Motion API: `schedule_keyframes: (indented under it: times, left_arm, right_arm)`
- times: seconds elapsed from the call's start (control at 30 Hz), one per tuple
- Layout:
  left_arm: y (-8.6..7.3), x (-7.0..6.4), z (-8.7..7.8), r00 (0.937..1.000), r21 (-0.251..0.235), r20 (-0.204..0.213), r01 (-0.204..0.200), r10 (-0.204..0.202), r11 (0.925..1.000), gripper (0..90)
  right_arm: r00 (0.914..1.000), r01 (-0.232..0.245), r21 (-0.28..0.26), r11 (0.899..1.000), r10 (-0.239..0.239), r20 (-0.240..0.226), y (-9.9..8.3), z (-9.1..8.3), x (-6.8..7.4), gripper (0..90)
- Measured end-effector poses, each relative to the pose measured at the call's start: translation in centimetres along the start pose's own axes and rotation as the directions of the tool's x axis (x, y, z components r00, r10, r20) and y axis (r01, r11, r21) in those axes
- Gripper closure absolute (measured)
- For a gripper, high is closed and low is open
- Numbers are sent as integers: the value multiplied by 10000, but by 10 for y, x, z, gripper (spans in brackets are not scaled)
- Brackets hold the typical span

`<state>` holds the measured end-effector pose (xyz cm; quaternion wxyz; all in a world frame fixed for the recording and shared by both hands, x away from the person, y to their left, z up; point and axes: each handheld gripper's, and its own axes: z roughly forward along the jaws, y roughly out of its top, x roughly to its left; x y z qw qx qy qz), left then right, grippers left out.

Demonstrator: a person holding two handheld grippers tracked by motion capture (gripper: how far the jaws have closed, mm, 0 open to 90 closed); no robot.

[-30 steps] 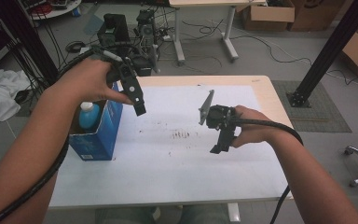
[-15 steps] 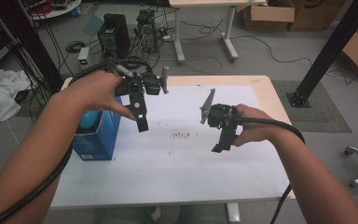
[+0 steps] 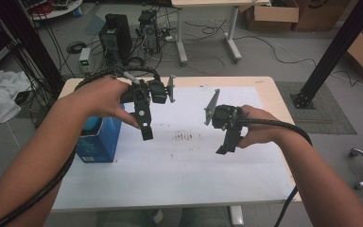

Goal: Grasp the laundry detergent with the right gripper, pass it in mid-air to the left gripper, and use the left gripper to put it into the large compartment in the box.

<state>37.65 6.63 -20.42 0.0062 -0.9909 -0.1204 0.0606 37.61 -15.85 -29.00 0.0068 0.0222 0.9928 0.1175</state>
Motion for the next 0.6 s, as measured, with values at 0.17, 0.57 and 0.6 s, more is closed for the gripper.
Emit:
schedule_keyframes:
  times: [0.17,0.57,0.6]
  left_arm:
    - [-1,3,0,10000,-43,33,9,-9,10000,1]
    - [-6,6,3,9999,-88,121,56,-55,9999,1]
    - [-6,6,3,9999,-93,123,59,-58,9999,1]
  right_arm:
    - [10000,-34,52,10000,34,3,0,1,-2,0]
    - [10000,-33,108,9999,33,-7,2,0,-1,0]
    - [10000,-24,108,9999,24,-18,2,0,-1,0]
